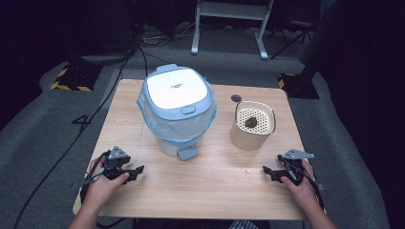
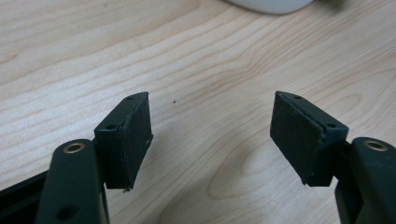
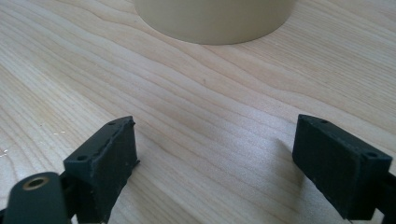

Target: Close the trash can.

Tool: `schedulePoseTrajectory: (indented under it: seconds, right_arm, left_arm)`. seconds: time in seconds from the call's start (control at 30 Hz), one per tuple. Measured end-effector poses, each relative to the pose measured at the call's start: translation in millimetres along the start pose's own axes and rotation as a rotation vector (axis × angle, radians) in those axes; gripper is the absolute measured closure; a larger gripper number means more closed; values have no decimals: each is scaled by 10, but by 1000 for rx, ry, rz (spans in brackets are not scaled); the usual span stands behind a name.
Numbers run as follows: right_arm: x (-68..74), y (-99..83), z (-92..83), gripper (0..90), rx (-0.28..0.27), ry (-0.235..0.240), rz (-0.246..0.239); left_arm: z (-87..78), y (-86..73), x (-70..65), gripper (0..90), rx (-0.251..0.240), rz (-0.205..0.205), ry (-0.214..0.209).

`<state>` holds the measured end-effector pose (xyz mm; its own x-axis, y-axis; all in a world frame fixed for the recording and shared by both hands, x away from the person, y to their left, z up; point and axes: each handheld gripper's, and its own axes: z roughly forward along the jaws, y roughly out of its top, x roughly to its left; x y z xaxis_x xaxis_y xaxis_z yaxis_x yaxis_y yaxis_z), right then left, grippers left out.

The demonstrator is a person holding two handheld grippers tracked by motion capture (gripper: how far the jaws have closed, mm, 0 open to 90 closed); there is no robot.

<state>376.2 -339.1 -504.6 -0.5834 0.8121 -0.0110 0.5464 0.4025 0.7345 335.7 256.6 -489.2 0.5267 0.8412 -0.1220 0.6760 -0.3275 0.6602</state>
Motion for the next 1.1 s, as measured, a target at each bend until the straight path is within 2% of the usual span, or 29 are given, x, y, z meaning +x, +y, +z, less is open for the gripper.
schedulePoseTrajectory:
  seconds: [0.23,0.3,0.37,0.47,0.57,0.6,0.93,1.1]
  right_arm:
    - [0,0,0,138,0,0,0]
    - [0,0,0,138,0,0,0]
    - [0,0,0,138,0,0,0]
    - [0,0,0,138,0,0,0]
    - [0,0,0,138,0,0,0]
    - [0,0,0,138,0,0,0]
    - [2,0,-1,135,1,-2,2]
    - [4,1,1,127,3,-9,8]
  left_arm:
    - [41,-18,-4,266,29,17,32]
    - [59,-28,-5,240,38,48,30]
    - [61,-26,-3,226,44,58,42]
    - [93,-40,12,165,36,78,57]
    - [139,-73,34,100,-10,90,48]
    - [147,-75,34,76,-13,90,46]
    - [146,-72,36,67,-9,91,51]
    - [148,-79,14,50,-11,66,81]
